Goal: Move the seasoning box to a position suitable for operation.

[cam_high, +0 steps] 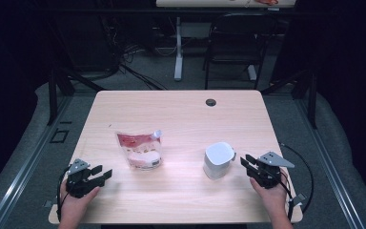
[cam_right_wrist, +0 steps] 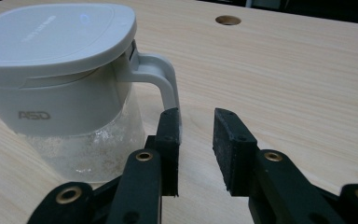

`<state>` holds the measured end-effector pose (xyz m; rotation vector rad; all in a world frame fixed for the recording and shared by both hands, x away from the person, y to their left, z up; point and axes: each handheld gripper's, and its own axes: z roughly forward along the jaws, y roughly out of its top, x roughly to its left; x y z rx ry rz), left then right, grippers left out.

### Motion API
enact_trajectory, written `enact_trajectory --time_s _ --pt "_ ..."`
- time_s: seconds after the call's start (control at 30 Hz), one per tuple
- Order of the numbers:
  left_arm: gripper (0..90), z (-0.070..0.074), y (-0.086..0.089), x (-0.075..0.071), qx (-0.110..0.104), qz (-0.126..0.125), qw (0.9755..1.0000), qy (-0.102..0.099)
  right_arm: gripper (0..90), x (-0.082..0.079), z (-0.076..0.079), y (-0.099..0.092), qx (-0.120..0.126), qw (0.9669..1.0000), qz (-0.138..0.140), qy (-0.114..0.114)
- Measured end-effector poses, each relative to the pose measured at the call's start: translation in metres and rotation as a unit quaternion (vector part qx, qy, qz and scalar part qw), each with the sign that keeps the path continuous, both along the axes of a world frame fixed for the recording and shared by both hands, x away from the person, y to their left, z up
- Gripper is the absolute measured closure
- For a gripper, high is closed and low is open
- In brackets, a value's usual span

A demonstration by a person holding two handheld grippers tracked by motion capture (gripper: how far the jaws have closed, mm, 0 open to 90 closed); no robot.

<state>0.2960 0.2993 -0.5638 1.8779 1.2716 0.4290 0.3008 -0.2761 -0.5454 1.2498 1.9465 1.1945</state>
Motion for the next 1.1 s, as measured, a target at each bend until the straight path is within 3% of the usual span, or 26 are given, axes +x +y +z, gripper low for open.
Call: enact_trajectory --time_s 0.1,0.5,0.63,1.1 --pt "49.3 -0.001 0.0 0.0 0.0 -0.001 1.0 0.0 69.4 0.007 -0.004 0.005 0.0 0.9998 0.017 0.009" --pt "49.4 -0.001 -0.003 0.001 0.003 -0.007 1.0 0.0 68.0 0.022 -0.009 0.02 -0.018 0.9996 0.02 0.011" --pt "49.5 -0.001 -0.004 0.002 0.003 -0.009 1.0 0.001 71.2 0.026 -0.011 0.019 0.0 0.9998 0.016 0.012" --pt "49.7 -0.001 -0.004 0.002 0.006 -0.011 0.9999 -0.001 81.1 0.025 -0.011 0.024 -0.022 0.9994 0.024 0.013"
